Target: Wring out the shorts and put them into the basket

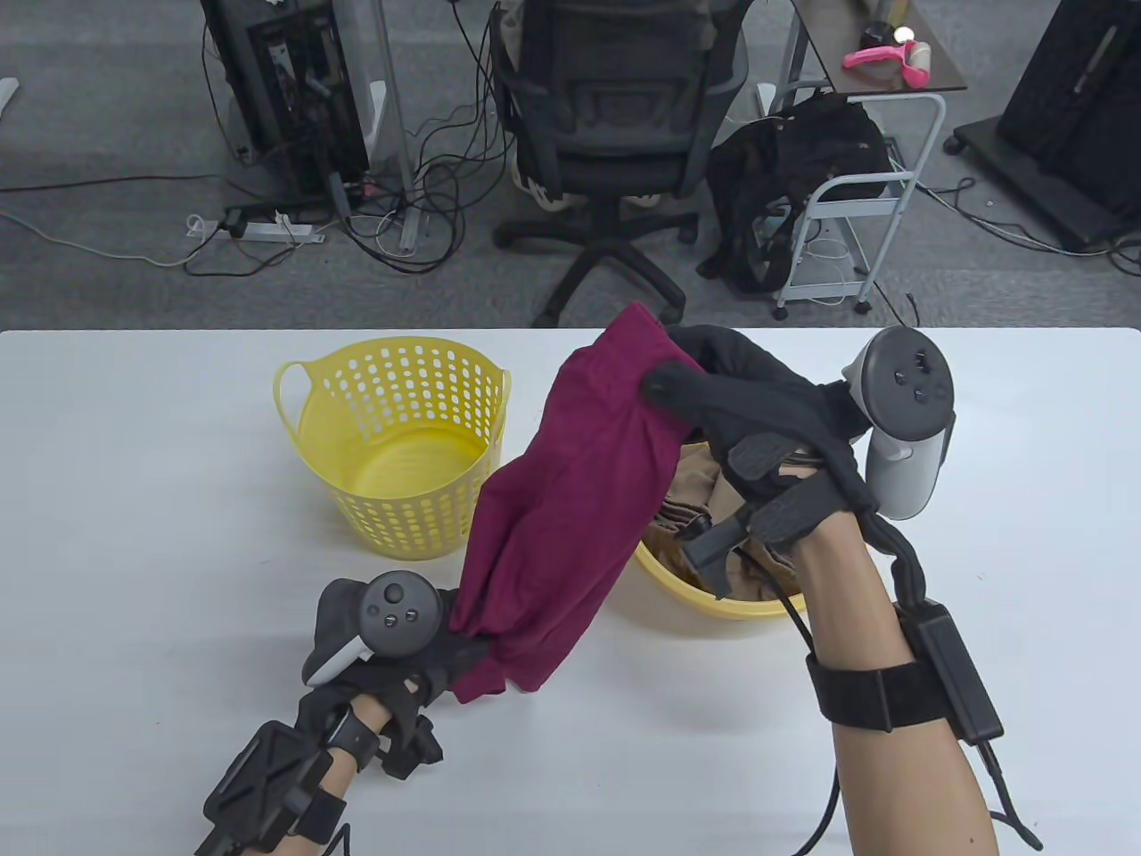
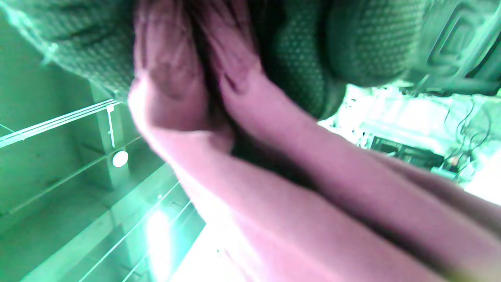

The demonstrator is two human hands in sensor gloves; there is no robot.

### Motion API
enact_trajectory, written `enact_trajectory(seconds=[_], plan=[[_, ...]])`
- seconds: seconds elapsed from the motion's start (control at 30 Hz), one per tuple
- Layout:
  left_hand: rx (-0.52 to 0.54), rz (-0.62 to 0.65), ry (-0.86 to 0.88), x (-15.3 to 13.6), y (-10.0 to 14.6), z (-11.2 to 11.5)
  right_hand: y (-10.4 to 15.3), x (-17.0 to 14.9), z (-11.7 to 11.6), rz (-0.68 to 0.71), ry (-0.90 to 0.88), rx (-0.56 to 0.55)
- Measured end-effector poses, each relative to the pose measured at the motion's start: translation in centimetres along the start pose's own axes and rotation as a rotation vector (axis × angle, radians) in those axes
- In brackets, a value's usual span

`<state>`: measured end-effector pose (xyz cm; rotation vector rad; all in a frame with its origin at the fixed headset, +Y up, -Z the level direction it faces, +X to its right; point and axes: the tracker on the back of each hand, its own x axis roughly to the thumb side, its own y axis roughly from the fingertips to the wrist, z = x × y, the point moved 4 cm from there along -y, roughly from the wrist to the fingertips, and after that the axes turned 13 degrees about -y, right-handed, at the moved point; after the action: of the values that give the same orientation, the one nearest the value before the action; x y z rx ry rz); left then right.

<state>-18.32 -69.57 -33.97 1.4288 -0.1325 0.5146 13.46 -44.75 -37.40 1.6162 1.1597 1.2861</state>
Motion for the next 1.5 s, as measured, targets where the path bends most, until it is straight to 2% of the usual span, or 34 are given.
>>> enact_trajectory(seconds=[0.3, 0.5, 0.73, 0.93, 1.07, 1.23, 1.5], plan=[[-0.134, 0.01, -0.069, -0.9, 0.8, -2.2, 1.5, -1.6, 2.7, 0.006, 0.233, -0.105], [-0.129, -0.018, -0.045, -0.9, 1.3, -4.7, 2.2, -2.5, 2.3, 0.031, 0.404, -0.118], [-0.032, -0.025, 0.004, -0.3, 1.9, -7.5, 2.7, -3.1, 0.1, 0.077, 0.636, -0.089], [0.019, -0.016, 0.118, 1.1, 2.3, -8.4, 3.2, -4.0, -2.8, 0.11, 0.738, -0.046], [0.038, 0.002, 0.262, 2.2, 2.3, -8.4, 3.5, -4.9, -5.0, 0.127, 0.819, -0.003], [0.101, -0.027, 0.382, 2.8, 2.3, -8.5, 3.7, -6.3, -7.4, 0.127, 0.838, 0.036], [0.222, -0.082, 0.436, 3.3, 2.5, -8.5, 3.9, -7.7, -10.1, 0.129, 0.84, 0.095]])
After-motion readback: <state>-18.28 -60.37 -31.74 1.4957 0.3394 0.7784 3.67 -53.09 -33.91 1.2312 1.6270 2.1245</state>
